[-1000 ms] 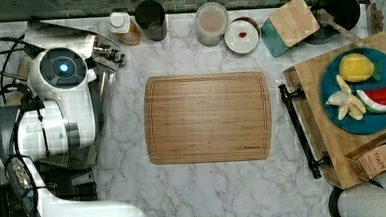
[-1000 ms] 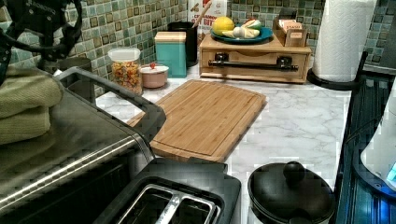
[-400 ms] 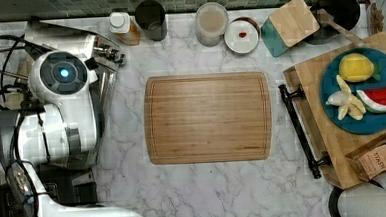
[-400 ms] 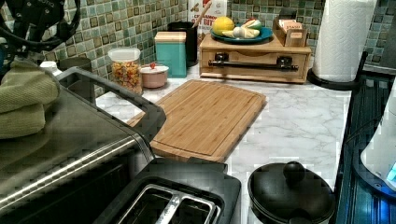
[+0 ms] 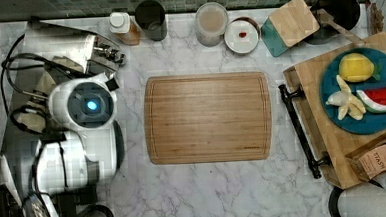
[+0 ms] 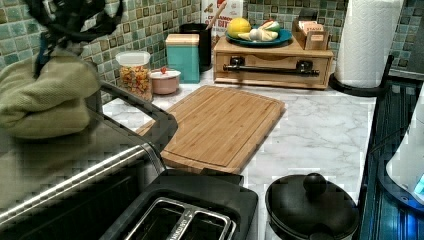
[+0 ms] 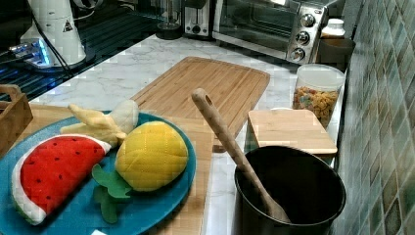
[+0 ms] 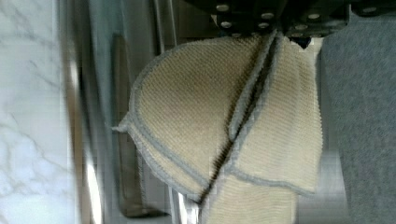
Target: Pick up the towel.
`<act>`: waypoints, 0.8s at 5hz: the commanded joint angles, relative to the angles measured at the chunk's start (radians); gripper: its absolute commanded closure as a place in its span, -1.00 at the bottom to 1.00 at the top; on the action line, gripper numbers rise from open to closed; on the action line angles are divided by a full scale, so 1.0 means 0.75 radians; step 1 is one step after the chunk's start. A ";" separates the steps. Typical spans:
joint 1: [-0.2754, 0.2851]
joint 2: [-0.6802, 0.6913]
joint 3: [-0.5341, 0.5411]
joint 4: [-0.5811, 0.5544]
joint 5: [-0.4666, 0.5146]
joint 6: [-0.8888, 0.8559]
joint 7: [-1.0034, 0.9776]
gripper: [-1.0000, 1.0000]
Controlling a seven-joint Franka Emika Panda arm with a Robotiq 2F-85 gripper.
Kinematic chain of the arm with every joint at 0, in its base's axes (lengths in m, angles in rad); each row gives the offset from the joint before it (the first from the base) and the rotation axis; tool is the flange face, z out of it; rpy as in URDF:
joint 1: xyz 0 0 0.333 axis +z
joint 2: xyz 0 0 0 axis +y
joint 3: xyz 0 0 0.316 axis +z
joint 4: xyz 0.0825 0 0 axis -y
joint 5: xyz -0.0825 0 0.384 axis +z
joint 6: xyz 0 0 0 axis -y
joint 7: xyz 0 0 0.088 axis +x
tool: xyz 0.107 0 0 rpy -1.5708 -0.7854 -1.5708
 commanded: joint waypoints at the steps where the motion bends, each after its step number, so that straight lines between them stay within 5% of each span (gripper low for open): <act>1: -0.115 -0.447 -0.134 -0.221 -0.074 0.131 0.035 1.00; 2: -0.196 -0.482 -0.120 -0.227 -0.425 0.005 0.359 1.00; 4: -0.335 -0.526 -0.148 -0.249 -0.713 -0.203 0.717 1.00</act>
